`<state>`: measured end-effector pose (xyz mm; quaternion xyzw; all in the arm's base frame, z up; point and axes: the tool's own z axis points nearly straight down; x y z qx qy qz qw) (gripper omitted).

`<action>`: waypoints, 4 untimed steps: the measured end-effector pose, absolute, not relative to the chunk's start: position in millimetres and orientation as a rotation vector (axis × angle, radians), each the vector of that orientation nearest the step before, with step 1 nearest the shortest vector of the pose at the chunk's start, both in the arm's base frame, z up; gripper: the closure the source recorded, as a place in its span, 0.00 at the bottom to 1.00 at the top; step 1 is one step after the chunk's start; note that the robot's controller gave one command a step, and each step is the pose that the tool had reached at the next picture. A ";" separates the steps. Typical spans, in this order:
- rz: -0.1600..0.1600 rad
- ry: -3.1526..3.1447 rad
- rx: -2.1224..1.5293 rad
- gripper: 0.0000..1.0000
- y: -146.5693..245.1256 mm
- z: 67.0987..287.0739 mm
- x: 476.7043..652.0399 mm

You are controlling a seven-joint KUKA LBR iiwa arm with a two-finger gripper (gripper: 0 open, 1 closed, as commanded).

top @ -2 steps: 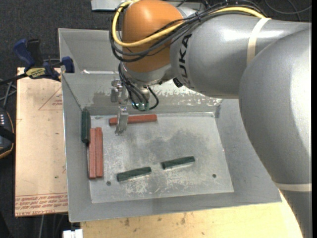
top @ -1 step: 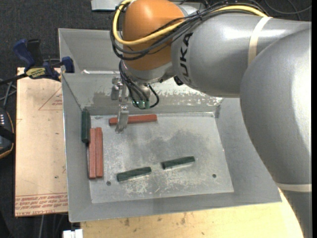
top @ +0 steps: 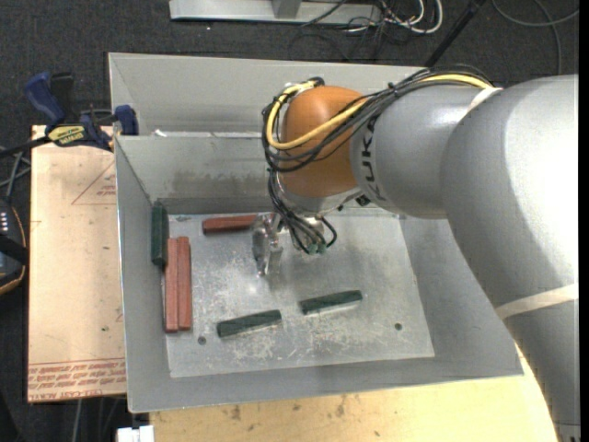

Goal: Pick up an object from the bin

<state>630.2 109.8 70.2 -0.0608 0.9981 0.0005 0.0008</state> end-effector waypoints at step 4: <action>0.003 3.129 -0.268 0.00 139.2 113.3 594.9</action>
Offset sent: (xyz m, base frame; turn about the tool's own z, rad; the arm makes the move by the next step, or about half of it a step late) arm 0.0166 -0.0011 0.1357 -0.0347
